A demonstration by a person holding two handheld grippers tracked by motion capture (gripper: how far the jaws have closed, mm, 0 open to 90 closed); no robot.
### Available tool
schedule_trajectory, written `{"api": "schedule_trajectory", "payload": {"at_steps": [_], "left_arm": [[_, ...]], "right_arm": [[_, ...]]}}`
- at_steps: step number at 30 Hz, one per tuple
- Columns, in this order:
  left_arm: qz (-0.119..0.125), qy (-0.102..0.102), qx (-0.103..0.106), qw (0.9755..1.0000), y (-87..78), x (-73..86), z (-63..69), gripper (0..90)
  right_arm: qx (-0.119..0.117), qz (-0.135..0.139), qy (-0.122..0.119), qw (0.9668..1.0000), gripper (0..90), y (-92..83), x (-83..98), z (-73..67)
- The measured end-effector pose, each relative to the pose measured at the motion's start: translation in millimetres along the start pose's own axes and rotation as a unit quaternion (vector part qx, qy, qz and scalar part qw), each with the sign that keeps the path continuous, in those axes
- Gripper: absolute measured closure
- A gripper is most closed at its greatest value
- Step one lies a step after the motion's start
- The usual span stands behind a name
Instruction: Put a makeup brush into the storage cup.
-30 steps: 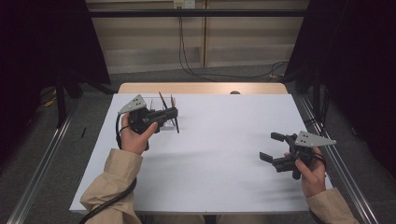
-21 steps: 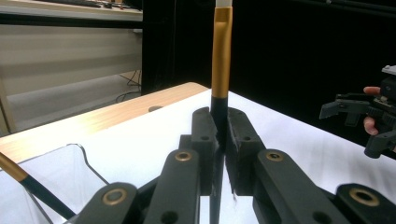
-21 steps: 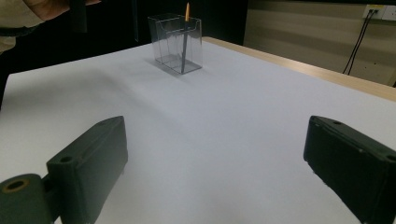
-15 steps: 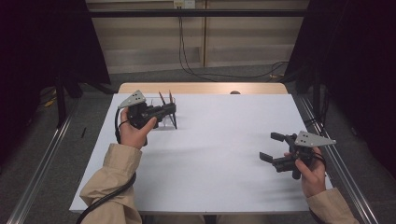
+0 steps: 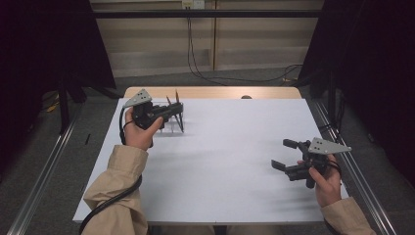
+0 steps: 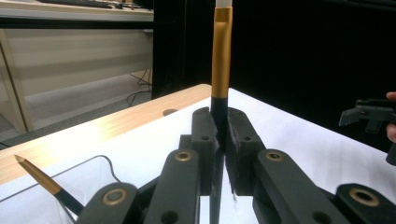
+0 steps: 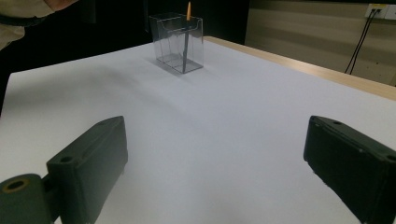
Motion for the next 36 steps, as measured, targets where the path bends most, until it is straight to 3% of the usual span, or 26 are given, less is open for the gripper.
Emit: {"api": "schedule_trajectory", "payload": {"at_steps": [20, 36], "left_arm": [[-0.005, 0.013, -0.021, 0.9997, 0.2, -13.4, -10.9, 83.2], [0.002, 0.01, -0.042, 0.9991, 0.6, -19.0, -23.6, 83.2]], "right_arm": [[-0.004, 0.001, -0.001, 1.0, 5.7, 0.6, 0.4, -1.0], [-0.005, 0.003, -0.001, 1.0, 5.6, 0.1, -0.1, -1.0]]}}
Point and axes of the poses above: each handheld gripper's, and its own axes: y roughly forward along the jaws, x roughly out of its underside, z roughly to its right, the point moved 5 cm from there along y, roughly forward along the jaws, and after that the axes turned 13 degrees about x, right-handed, at the moved point
